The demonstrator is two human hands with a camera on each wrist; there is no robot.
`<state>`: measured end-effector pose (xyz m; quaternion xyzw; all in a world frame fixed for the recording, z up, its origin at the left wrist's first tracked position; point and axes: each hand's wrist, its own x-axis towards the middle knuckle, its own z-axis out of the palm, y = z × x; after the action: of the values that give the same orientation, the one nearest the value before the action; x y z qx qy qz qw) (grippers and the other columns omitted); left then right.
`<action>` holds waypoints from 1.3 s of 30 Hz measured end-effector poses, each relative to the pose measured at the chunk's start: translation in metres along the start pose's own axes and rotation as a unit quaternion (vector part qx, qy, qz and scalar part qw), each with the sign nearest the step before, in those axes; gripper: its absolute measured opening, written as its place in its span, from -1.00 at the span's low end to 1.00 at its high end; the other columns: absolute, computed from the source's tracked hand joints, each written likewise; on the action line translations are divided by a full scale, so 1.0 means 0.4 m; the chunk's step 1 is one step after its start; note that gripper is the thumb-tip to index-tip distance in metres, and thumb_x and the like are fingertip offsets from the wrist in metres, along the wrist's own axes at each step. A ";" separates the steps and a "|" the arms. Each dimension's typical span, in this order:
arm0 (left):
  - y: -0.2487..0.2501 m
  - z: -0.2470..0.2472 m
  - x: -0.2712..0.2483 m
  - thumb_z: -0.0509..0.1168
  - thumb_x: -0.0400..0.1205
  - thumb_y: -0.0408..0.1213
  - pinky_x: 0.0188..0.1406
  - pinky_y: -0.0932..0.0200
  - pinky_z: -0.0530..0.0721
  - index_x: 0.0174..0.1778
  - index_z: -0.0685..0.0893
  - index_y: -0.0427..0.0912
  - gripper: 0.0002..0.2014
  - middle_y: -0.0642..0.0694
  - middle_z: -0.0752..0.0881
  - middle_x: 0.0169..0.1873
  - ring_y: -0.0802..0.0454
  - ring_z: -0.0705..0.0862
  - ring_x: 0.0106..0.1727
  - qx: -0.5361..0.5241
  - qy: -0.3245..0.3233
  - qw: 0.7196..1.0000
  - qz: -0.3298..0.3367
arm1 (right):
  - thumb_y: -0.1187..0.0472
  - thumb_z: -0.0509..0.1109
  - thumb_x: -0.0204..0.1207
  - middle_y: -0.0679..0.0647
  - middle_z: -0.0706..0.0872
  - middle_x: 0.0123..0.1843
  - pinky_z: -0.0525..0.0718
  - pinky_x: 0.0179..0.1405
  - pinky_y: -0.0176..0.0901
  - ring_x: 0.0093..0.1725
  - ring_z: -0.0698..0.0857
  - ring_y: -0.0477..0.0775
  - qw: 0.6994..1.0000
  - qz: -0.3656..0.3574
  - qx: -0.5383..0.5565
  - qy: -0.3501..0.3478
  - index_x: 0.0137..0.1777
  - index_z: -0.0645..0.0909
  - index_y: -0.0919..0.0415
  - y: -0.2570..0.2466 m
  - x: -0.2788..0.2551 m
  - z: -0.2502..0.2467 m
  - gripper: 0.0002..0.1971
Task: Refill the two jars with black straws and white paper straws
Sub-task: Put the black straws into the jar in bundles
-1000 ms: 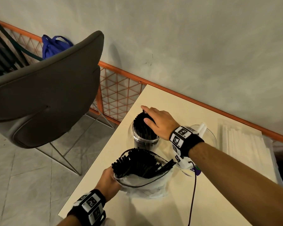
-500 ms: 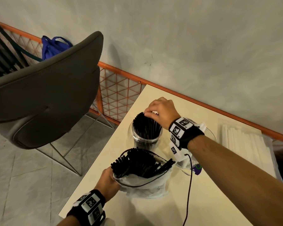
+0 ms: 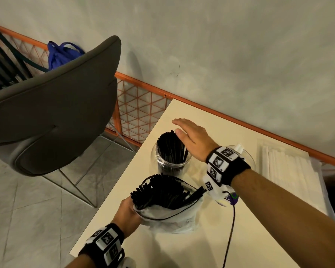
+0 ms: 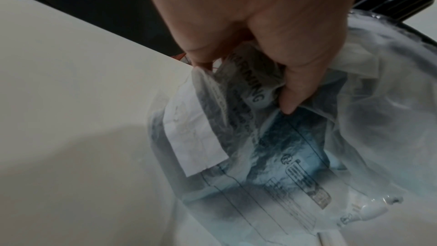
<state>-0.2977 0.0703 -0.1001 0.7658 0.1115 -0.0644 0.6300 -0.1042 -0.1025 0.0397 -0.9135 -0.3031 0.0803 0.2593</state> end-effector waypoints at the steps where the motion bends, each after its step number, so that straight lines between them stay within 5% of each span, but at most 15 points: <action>1: 0.000 -0.001 0.000 0.33 0.41 -0.33 -0.19 0.56 0.59 -0.12 0.65 0.13 -0.76 0.56 0.71 -0.22 0.54 0.67 -0.11 0.007 0.001 1.000 0.005 | 0.04 0.09 0.79 -0.03 0.54 0.54 0.36 0.58 -0.02 0.55 0.44 -0.09 0.999 -0.014 0.038 0.026 0.57 0.43 0.09 -0.011 -0.023 -0.015 -0.59; 4: -0.002 -0.005 0.000 0.31 0.44 -0.33 -0.20 0.56 0.59 -0.12 0.64 0.19 -0.74 0.58 0.70 -0.21 0.56 0.66 -0.10 0.030 0.007 0.999 0.014 | 0.04 0.28 0.70 -0.16 0.67 0.34 0.56 0.34 -0.27 0.33 0.60 -0.28 0.988 0.002 0.150 0.036 0.50 0.50 0.05 -0.027 -0.137 -0.035 -0.61; 7: -0.006 -0.003 0.004 0.33 0.51 -0.52 -0.23 0.60 0.57 -0.15 0.63 0.16 -0.64 0.44 0.75 -0.30 0.57 0.66 -0.15 0.042 0.007 0.999 0.008 | -0.18 0.44 0.51 -0.37 0.57 0.37 0.47 0.30 -0.42 0.37 0.51 -0.38 0.981 0.054 0.182 0.025 0.59 0.35 -0.08 -0.003 -0.283 -0.006 -0.33; 10: -0.005 -0.007 0.002 0.35 0.50 -0.46 -0.20 0.56 0.61 -0.23 0.71 0.25 -0.62 0.45 0.75 -0.25 0.43 0.70 -0.14 0.042 0.007 0.999 -0.003 | -0.43 0.47 0.26 -0.45 0.46 0.46 0.42 0.46 -0.29 0.46 0.39 -0.46 0.968 0.130 0.213 0.016 0.63 0.22 -0.20 0.054 -0.400 0.082 -0.06; 13: 0.007 -0.008 -0.002 0.26 0.37 -0.23 -0.20 0.59 0.58 -0.24 0.62 0.62 -0.56 0.60 0.68 -0.23 0.55 0.65 -0.10 0.071 0.008 0.997 0.003 | -0.54 0.48 0.15 -0.48 0.31 0.57 0.33 0.62 -0.10 0.53 0.27 -0.49 0.958 0.173 0.230 -0.016 0.63 0.19 -0.30 0.082 -0.455 0.166 0.03; 16: 0.019 0.002 -0.003 0.25 0.25 0.04 -0.25 0.60 0.55 -0.31 0.69 0.43 -0.81 0.70 0.62 -0.25 0.64 0.61 -0.11 0.067 -0.005 0.998 0.010 | -0.42 0.55 0.20 -0.38 0.34 0.58 0.31 0.62 -0.04 0.58 0.27 -0.35 0.956 0.170 0.238 0.003 0.56 0.28 -0.40 0.083 -0.447 0.211 -0.10; 18: 0.027 0.011 -0.005 0.17 0.16 0.16 -0.23 0.63 0.50 -0.23 0.59 0.30 -0.71 0.79 0.56 -0.25 0.71 0.57 -0.10 0.063 -0.015 0.997 0.033 | -0.40 0.57 0.18 -0.36 0.37 0.51 0.34 0.61 0.01 0.56 0.31 -0.27 0.958 0.164 0.233 0.023 0.47 0.38 -0.47 0.082 -0.430 0.226 -0.19; 22: 0.030 0.023 -0.004 0.25 0.18 0.09 -0.18 0.66 0.50 -0.17 0.61 0.19 -0.69 0.81 0.54 -0.28 0.68 0.59 -0.11 0.063 -0.025 0.997 0.035 | -0.68 0.39 -0.01 -0.47 0.35 0.31 0.36 0.53 0.09 0.47 0.37 -0.13 0.967 0.165 0.193 0.027 0.16 0.44 -0.73 0.066 -0.399 0.241 -0.35; 25: 0.011 0.022 0.001 0.25 0.12 0.14 -0.19 0.48 0.56 -0.32 0.71 0.41 -0.75 0.66 0.65 -0.23 0.48 0.66 -0.18 0.070 -0.022 0.997 0.010 | -0.65 0.41 -0.03 -0.43 0.30 0.28 0.28 0.39 -0.01 0.42 0.28 -0.13 0.977 0.176 0.121 0.027 0.03 0.46 -0.66 0.039 -0.379 0.237 -0.44; 28: 0.008 0.024 0.002 0.31 0.18 0.03 -0.12 0.49 0.58 -0.24 0.63 0.63 -0.67 0.59 0.69 -0.19 0.42 0.69 -0.11 0.061 -0.027 0.998 0.007 | -0.52 0.48 0.08 -0.48 0.23 0.36 0.15 0.37 0.00 0.42 0.16 -0.18 0.984 0.165 0.051 0.041 0.17 0.55 -0.52 0.026 -0.364 0.241 -0.40; 30: 0.020 0.027 -0.004 0.29 0.22 0.00 -0.12 0.57 0.53 -0.30 0.71 0.45 -0.77 0.68 0.64 -0.22 0.52 0.66 -0.09 0.064 -0.041 0.997 0.005 | -0.46 0.52 0.10 -0.52 0.24 0.41 0.12 0.36 0.02 0.44 0.14 -0.20 0.984 0.159 0.050 0.057 0.16 0.65 -0.34 0.028 -0.357 0.248 -0.41; 33: 0.030 0.027 -0.009 0.28 0.26 -0.13 -0.24 0.63 0.53 -0.22 0.57 0.34 -0.75 0.80 0.55 -0.28 0.72 0.56 -0.11 0.071 -0.045 0.996 0.013 | -0.37 0.56 0.12 -0.53 0.37 0.39 0.18 0.36 0.05 0.43 0.23 -0.23 0.979 0.150 0.114 0.078 -0.04 0.72 -0.22 0.033 -0.349 0.253 -0.57; 39: 0.025 0.022 -0.006 0.28 0.27 -0.05 -0.25 0.65 0.54 -0.11 0.51 0.28 -0.73 0.80 0.55 -0.25 0.73 0.56 -0.10 0.059 -0.037 0.998 0.008 | -0.16 0.60 0.26 -0.51 0.56 0.23 0.43 0.45 0.20 0.34 0.44 -0.25 0.962 0.141 0.212 0.101 -0.11 0.61 -0.42 0.059 -0.355 0.259 -0.73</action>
<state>-0.2970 0.0598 -0.0915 0.7994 0.0781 -0.0939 0.5882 -0.2378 -0.1590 -0.0625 -0.8745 -0.1200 0.0856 0.4622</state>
